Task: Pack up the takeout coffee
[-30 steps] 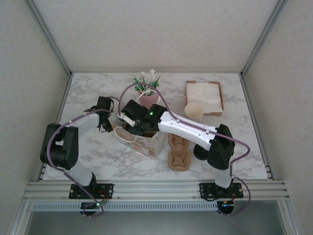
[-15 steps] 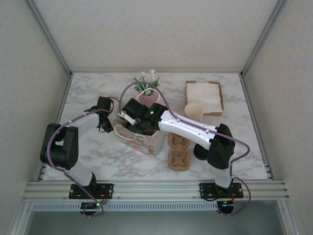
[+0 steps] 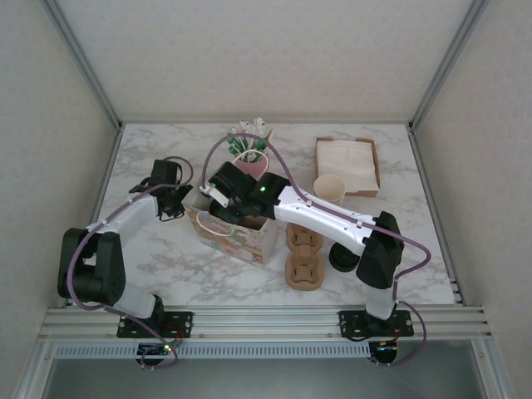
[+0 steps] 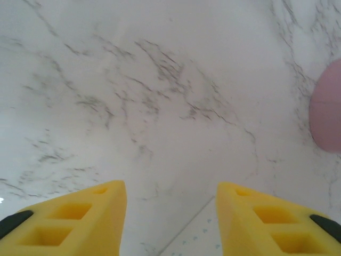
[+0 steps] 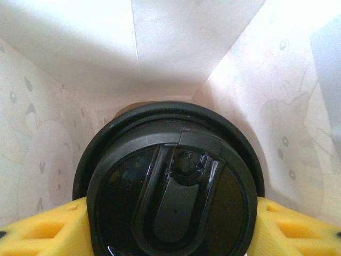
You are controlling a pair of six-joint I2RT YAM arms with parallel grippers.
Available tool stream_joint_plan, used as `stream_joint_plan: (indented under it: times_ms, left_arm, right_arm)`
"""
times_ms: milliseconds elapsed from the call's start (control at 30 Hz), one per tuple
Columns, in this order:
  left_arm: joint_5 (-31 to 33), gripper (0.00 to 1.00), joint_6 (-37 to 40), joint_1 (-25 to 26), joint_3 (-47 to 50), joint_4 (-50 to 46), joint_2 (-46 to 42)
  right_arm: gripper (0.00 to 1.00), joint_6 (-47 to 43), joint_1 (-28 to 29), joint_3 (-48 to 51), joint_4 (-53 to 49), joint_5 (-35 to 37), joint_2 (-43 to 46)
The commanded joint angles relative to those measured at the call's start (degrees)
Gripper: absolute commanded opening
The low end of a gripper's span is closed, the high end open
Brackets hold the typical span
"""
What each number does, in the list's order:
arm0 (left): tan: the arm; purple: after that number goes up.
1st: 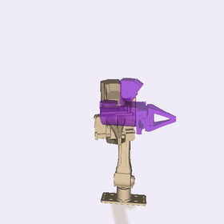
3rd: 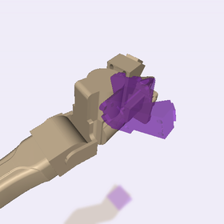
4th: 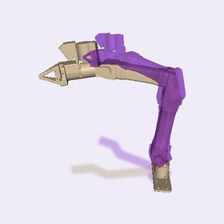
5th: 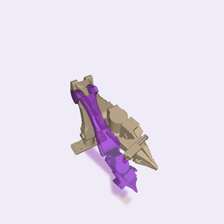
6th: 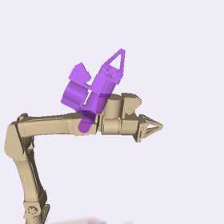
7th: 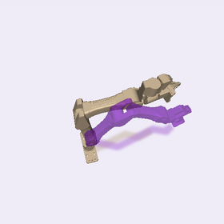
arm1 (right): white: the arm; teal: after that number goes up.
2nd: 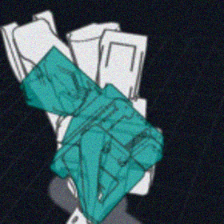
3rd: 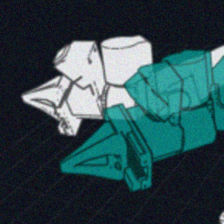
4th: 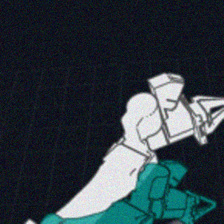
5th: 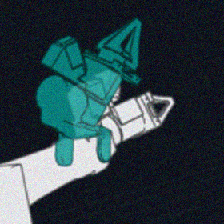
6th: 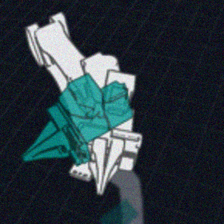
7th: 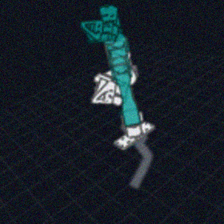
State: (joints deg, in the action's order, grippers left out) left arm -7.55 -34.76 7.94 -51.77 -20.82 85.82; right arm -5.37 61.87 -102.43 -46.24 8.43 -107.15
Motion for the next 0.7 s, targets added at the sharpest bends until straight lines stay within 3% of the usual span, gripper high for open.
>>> stream_joint_plan:
  times_ms: [0,267,667]
  left_arm:
    - [1.73,0.47,-1.27,-1.34,1.57,-0.55,0.28]
    - [-2.13,0.46,-0.86,-1.43,2.59,1.28,2.73]
    - [-3.28,0.46,-0.3,-1.29,2.37,0.89,5.15]
  right_arm:
    - [0.47,-1.31,-0.64,-1.55,0.89,-1.72,-0.78]
    - [0.47,-1.74,-1.55,-0.16,0.08,-4.14,-4.8]
    - [0.47,-3.5,-1.54,3.21,-5.18,-1.18,-7.81]
